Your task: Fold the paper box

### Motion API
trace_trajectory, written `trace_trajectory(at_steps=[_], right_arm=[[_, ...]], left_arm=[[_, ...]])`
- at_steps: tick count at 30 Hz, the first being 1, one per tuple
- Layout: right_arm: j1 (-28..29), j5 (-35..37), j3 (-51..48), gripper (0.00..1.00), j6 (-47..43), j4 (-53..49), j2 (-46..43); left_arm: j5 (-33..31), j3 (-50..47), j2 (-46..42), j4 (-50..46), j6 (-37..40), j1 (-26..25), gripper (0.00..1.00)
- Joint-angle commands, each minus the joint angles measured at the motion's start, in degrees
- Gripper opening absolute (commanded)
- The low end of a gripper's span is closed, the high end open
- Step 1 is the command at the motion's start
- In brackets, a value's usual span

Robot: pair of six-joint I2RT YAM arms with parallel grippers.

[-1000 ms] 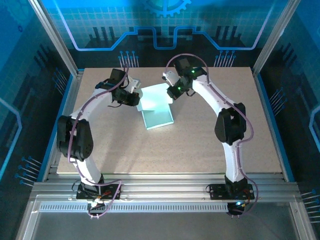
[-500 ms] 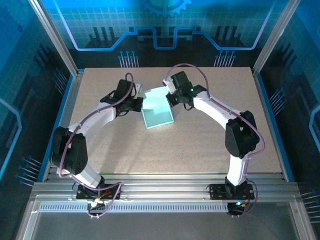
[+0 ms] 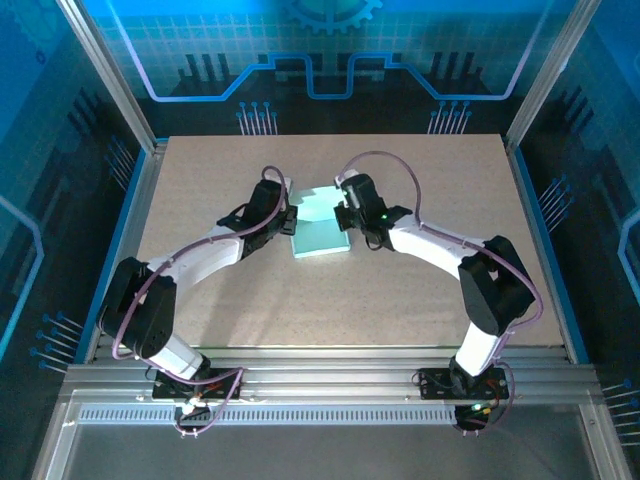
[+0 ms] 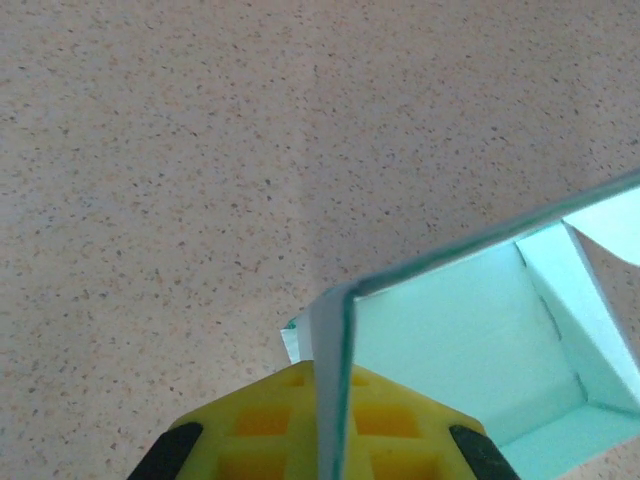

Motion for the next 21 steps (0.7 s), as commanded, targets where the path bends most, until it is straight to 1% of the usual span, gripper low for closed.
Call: trace_trajectory(at_steps=[1,2,6,9,14,17,21], right_arm=[[4.1,0.7,-2.5,0.0,3.8,6.3,-0.7],[4.4,1.9,-3.1,0.0,4.6,6.8,-0.7],[5.7,2.8,-6.0,0.0,6.8,10.1,-1.1],[6.8,4.4,-7.7,0.0,7.7,11.8,-1.2],[7.8,7.6,-8.4,0.0,9.8,11.3,-1.4],[8.7,11.6,-7.7,0.0,11.7,8.9,-2.0],[9.0,15.8,-6.2,0.0,11.7,5.5,-2.4]], left_arm=[[0.4,0.9,-1.5,10.0,-1.7,-2.9,0.0],[-0.2,0.8,-1.4,10.2,-2.1,-3.2,0.0],[-3.5,0.5,-0.7,10.9,-5.0,-4.5,0.0],[-5.1,0.4,0.0,11.8,-5.5,-5.5,0.0],[-6.9,-1.7,0.9,14.4,-5.9,-6.9,0.0],[-7.2,-3.2,0.8,16.4,-5.9,-7.5,0.0],[-6.9,-4.5,1.1,17.9,-6.4,-7.6,0.0]])
